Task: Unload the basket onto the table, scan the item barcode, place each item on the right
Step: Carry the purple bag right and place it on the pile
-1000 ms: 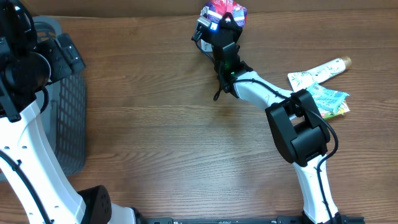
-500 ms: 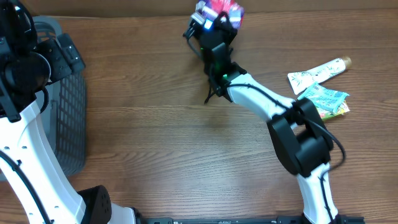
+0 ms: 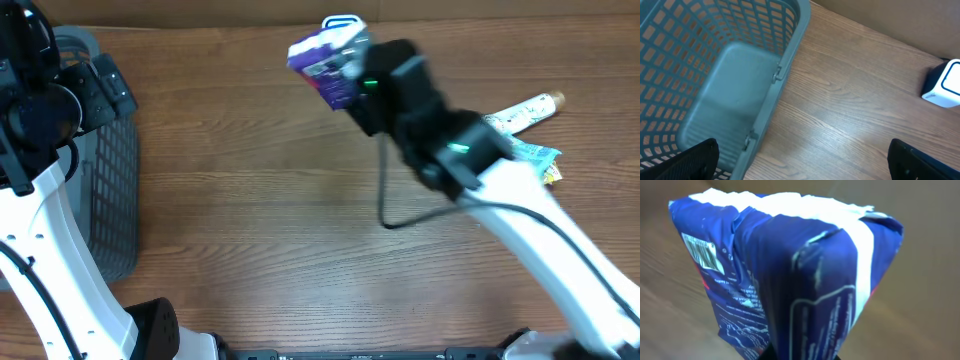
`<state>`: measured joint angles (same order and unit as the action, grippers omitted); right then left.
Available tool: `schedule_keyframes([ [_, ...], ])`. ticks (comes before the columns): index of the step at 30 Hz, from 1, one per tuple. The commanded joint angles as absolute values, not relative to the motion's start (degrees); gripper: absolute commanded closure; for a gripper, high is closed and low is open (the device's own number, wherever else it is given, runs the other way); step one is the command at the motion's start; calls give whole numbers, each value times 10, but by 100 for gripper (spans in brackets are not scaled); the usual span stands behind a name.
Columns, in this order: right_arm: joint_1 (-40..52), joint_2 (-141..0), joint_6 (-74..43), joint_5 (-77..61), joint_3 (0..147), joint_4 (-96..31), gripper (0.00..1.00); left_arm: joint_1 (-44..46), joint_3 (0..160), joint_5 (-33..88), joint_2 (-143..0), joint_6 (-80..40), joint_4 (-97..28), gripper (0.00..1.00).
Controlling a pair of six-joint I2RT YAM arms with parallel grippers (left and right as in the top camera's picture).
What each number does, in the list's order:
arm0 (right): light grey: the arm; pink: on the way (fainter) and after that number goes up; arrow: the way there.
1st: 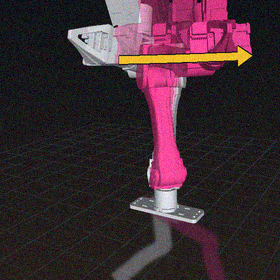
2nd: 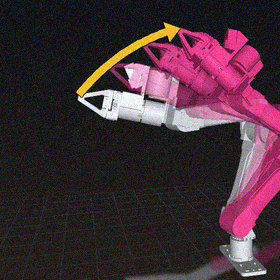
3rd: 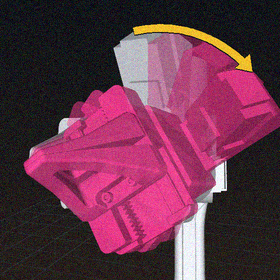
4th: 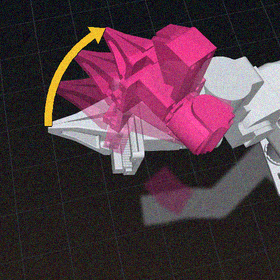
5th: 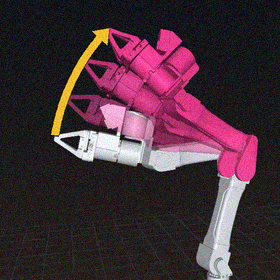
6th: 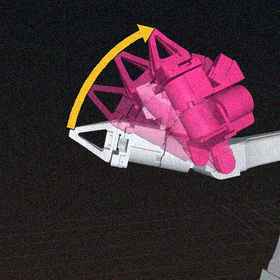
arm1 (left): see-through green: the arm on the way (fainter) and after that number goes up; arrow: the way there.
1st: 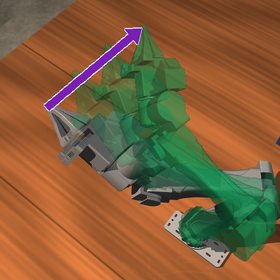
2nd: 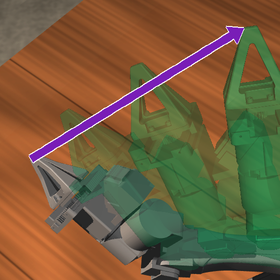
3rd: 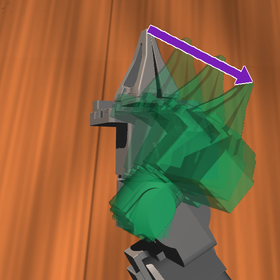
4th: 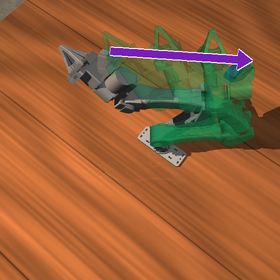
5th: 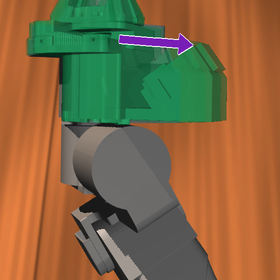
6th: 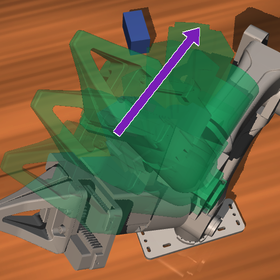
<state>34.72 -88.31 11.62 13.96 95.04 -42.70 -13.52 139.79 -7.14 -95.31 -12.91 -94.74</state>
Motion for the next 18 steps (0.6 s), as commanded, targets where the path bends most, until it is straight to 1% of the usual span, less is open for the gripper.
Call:
schedule_keyframes([
  [1, 281, -833, -117, 65, 960, -462, 96, -135, 1396, -75, -954, -124, -947, 0],
  [5, 165, -803, -265, 63, 960, -550, 96, -135, 1396, -75, -953, -124, -947, 0],
  [8, 71, -804, -324, 61, 959, -608, 96, -135, 1396, -75, -954, -124, -947, 0],
  [10, 13, -809, -329, 56, 947, -628, 96, -135, 1396, -75, -954, -124, -947, 0],
  [13, -53, -820, -331, 46, 913, -619, 96, -135, 1396, -75, -953, -124, -947, 1],
  [18, -116, -856, -353, 39, 839, -557, 96, -135, 1396, -75, -954, -124, -947, 0],
])
